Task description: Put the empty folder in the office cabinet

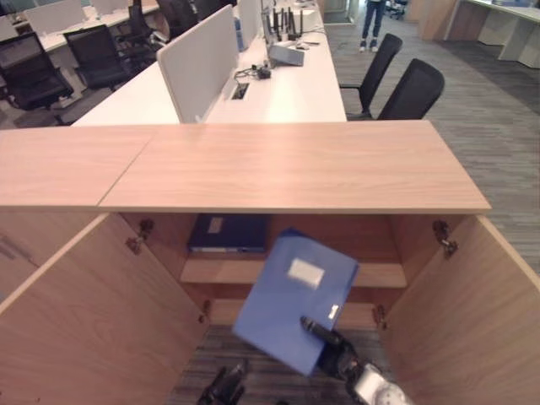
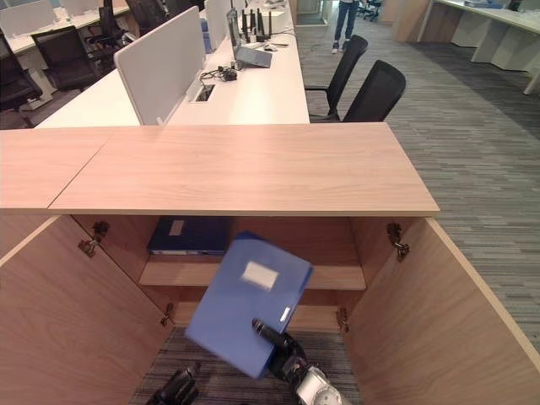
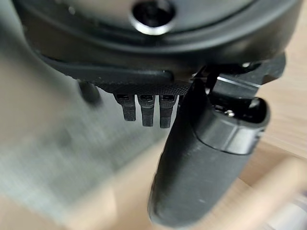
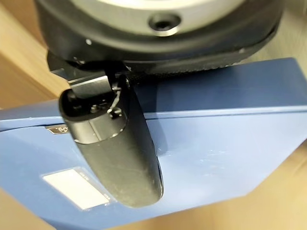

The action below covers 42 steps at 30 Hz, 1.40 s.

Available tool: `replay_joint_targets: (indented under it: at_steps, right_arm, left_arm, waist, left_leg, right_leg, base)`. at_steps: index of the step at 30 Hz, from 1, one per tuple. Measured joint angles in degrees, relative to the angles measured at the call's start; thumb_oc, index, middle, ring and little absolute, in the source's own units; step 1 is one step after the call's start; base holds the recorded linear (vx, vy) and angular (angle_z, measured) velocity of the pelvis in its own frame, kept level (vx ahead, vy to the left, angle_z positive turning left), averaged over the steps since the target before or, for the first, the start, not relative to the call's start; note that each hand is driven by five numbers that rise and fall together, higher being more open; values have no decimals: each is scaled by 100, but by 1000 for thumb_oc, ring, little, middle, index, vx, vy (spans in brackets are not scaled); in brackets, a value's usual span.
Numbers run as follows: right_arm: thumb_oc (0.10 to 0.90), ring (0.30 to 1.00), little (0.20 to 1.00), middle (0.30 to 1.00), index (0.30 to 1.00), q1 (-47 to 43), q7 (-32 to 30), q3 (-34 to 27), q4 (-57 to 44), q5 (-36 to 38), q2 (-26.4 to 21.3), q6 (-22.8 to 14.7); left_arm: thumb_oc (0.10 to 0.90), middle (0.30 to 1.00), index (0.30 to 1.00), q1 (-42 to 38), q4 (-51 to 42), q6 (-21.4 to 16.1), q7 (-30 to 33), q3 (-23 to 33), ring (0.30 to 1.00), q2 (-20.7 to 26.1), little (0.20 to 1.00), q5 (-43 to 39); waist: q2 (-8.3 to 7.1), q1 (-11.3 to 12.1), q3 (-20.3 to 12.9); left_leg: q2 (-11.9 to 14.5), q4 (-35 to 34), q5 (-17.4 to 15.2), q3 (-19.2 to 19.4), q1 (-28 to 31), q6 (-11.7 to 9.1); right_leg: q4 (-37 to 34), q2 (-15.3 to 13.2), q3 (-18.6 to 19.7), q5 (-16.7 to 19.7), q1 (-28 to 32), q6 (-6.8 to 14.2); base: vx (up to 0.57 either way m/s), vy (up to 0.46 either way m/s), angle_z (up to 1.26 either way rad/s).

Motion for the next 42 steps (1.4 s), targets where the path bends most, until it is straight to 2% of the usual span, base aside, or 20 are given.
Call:
replay_joint_targets:
  at_steps: [1,7,11,15,18,19,21,22,24,25,26,27,28,31,33,36,37,39,40,42]
  right_arm:
    - [400,300,300,300,300,-250,-1,-325,0,124,89,-233]
    - [400,300,300,300,300,-777,-33,-1013,27,114,-159,-448]
    - [400,300,300,300,300,-1453,-77,-1202,1252,-34,-403,-364]
    - [400,300,300,300,300,-1608,-154,-1183,1568,-428,-583,-163]
    - [400,300,300,300,300,-1623,-154,-1117,1629,-839,-616,-8]
    - [400,300,300,300,300,-1677,-130,-1069,1666,-922,-581,70]
    - [400,300,300,300,300,-1684,-67,-899,1668,-1066,-524,110]
    - [400,300,300,300,300,-1751,67,-744,1664,-1138,-305,207]
    - [400,300,300,300,300,-1746,130,-712,1662,-1137,-168,293]
    - [400,300,300,300,300,-1778,159,-680,1661,-1134,-159,319]
    - [400,300,300,300,300,-1808,237,-674,1652,-1127,-139,321]
    - [400,300,300,300,300,-1817,252,-682,1645,-1077,-66,298]
    - [400,300,300,300,300,-1755,243,-692,1646,-995,-90,277]
    - [400,300,300,300,300,-1736,248,-682,1606,-941,-196,200]
    - [400,300,300,300,300,-1671,255,-662,1385,-844,-374,139]
    - [400,300,300,300,300,-1621,260,-662,1231,-840,-548,96]
    - [400,300,300,300,300,-1612,259,-682,1219,-836,-691,80]
    - [400,300,300,300,300,-1591,259,-690,1213,-832,-846,49]
    - [400,300,300,300,300,-1588,264,-706,1208,-838,-955,31]
    - [400,300,300,300,300,-1596,278,-824,1147,-833,-1132,-54]
  left_arm:
    - [800,900,900,188,229,19,90,30,900,97,900,63]
    - [800,900,900,569,726,12,47,173,900,106,900,448]
    - [800,900,900,470,1257,0,-128,119,900,125,900,1387]
    - [800,900,900,354,1531,-2,-235,109,900,241,900,2093]
    - [800,900,900,205,1720,-3,-251,-118,900,266,900,2767]
    - [800,900,900,195,1734,1,-267,-131,900,269,900,2930]
    - [800,900,900,181,1720,-13,-259,-201,900,295,900,3128]
    - [800,900,900,141,1707,-111,-248,-338,900,356,900,3284]
    - [800,900,900,12,1655,-134,-250,-353,900,482,900,3358]
    - [800,900,900,-75,1551,-146,-255,-395,900,559,900,3357]
    - [800,900,900,-110,1456,-187,-276,-400,900,608,900,3356]
    - [800,900,900,-152,1460,-194,-283,-400,900,625,900,3376]
    - [800,900,900,-152,1491,-218,-326,-376,900,658,900,3415]
    - [800,900,900,-82,1504,-242,-335,-318,900,659,900,3536]
    - [800,900,900,-98,1506,-238,-332,-273,900,645,900,3558]
    - [800,900,900,-72,1505,-241,-332,-261,900,643,900,3560]
    - [800,900,900,-66,1510,-234,-333,-261,900,634,900,3560]
    - [800,900,900,-70,1503,-263,-332,-278,900,620,900,3560]
    - [800,900,900,-137,1499,-302,-326,-275,900,625,900,3555]
    - [800,900,900,-540,1503,-362,-263,-277,900,618,900,3538]
  waist:
    - [3,7,1]
    - [27,148,-12]
    - [93,191,-74]
    - [127,296,-102]
    - [244,258,-114]
    - [269,278,-102]
    - [267,323,-99]
    - [237,342,-58]
    - [181,275,14]
    - [169,324,76]
    - [163,287,173]
    - [84,228,221]
    - [66,134,241]
    - [103,151,245]
    - [182,135,239]
    - [214,147,245]
    - [233,138,253]
    - [275,136,267]
    - [225,131,300]
    - [36,140,605]
  left_leg:
    - [-2,3,5,-2,-6,3]
    - [-40,-2,3,-87,-102,0]
    - [-105,3,11,-176,-172,7]
    - [-220,4,-15,-168,-169,63]
    - [-229,2,-62,-214,-47,188]
    - [-251,4,-133,-154,10,265]
    - [-258,7,-99,42,48,376]
    - [-228,8,-122,274,12,417]
    - [-192,10,-164,276,13,354]
    - [-92,10,-195,360,-27,311]
    - [-57,9,-201,400,-52,289]
    - [-67,5,-239,405,-60,248]
    - [-89,0,-283,328,16,250]
    - [9,4,-365,360,103,106]
    - [179,1,-401,350,41,-55]
    - [331,5,-420,332,0,-111]
    - [392,6,-426,341,2,-148]
    - [439,17,-407,347,-11,-228]
    - [403,305,-406,342,-235,-295]
    - [206,1540,-366,432,-1033,-456]
  right_leg:
    - [1,1,-15,0,-17,-2]
    - [2,-31,-86,5,-76,-3]
    - [2,-99,-192,16,-118,20]
    - [17,-193,-217,16,-125,71]
    - [677,-336,-250,-342,-324,193]
    - [1298,-472,-173,-634,-566,225]
    - [2047,-664,-278,-834,-954,270]
    - [2530,-990,-846,-969,-1347,254]
    - [2210,-1037,-979,-940,-1489,283]
    - [2013,-918,-914,-867,-1718,390]
    - [1747,-811,-843,-641,-1962,478]
    - [1636,-773,-777,-491,-1967,455]
    - [1442,-749,-716,-135,-1866,317]
    - [1064,-575,-775,279,-1664,134]
    - [763,-344,-836,337,-1571,27]
    - [483,-121,-879,357,-1477,-12]
    - [294,-21,-921,401,-1381,-168]
    - [115,64,-953,394,-1294,-190]
    - [6,35,-994,427,-1288,-224]
    - [1,-275,-1230,417,-1295,-282]
  base:
    - [34,59,7]
    - [19,77,9]
    - [31,132,12]
    - [43,165,2]
    - [80,171,7]
    - [15,64,-31]
    - [50,-43,-58]
    - [55,-140,-68]
    - [55,-112,-40]
    - [197,-134,-33]
    - [251,-162,-20]
    - [360,-235,11]
    - [206,-144,17]
    - [150,-114,-6]
    - [212,-156,4]
    - [115,-87,3]
    - [50,-136,6]
    - [-55,-138,14]
    - [-117,-68,37]
    - [-56,-25,78]
